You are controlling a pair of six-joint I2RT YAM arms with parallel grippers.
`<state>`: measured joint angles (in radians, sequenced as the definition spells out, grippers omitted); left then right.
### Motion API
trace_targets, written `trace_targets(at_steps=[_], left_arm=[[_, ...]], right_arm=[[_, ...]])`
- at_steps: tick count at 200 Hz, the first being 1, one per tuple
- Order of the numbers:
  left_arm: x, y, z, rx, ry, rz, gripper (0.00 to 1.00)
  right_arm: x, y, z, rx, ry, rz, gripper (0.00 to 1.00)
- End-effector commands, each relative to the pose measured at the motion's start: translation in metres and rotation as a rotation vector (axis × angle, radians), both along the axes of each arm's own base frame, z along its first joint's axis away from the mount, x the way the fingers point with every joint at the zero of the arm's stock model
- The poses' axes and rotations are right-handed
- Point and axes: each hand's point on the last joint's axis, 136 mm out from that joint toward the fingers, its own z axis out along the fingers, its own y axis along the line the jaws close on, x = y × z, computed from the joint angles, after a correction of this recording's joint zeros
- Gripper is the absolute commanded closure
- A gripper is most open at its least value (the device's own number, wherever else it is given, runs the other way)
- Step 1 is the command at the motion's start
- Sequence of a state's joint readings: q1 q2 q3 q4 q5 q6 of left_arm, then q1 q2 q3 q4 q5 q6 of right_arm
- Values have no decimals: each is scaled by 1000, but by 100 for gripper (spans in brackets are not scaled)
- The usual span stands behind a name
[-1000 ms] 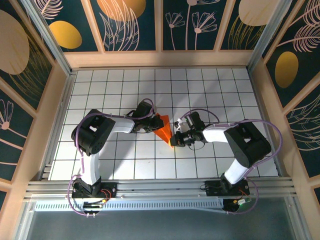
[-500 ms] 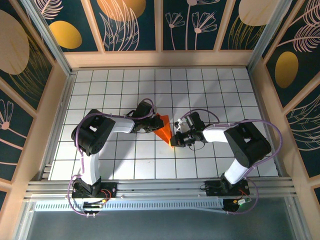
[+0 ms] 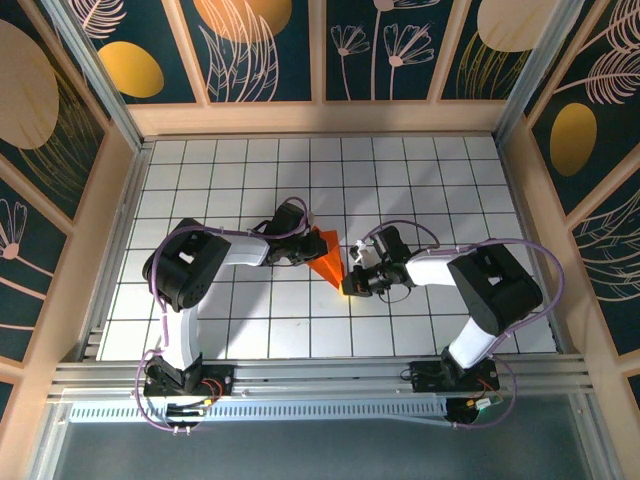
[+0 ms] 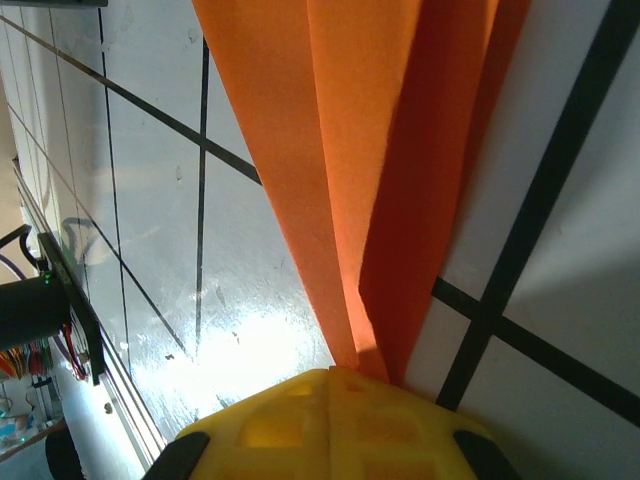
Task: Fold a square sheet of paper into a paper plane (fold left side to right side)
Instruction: Fourth fold the wing at the center of the table.
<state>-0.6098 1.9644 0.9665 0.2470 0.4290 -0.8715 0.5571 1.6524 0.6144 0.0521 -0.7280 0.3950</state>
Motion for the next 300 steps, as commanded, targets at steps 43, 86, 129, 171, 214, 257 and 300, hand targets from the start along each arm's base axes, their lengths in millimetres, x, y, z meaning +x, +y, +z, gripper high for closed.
trace_targets(at_steps=[43, 86, 129, 171, 214, 257, 300], left_arm=[[-23, 29, -51, 158, 108, 32, 100], [-22, 29, -49, 156, 102, 32, 100], [-22, 28, -48, 153, 100, 29, 100], [-21, 28, -48, 149, 99, 32, 100], [-21, 27, -47, 148, 99, 30, 100], [-21, 28, -48, 153, 99, 31, 100], [-22, 28, -49, 156, 101, 31, 100]], right_arm=[[-21, -2, -1, -10, 42, 39, 100], [-5, 7, 52, 73, -75, 45, 100], [17, 18, 65, 114, -129, 29, 100], [40, 27, 48, 92, -147, -2, 100], [42, 30, 28, 61, -118, 3, 100], [29, 22, 9, 14, -73, 8, 100], [16, 17, 0, 3, -40, 17, 100]])
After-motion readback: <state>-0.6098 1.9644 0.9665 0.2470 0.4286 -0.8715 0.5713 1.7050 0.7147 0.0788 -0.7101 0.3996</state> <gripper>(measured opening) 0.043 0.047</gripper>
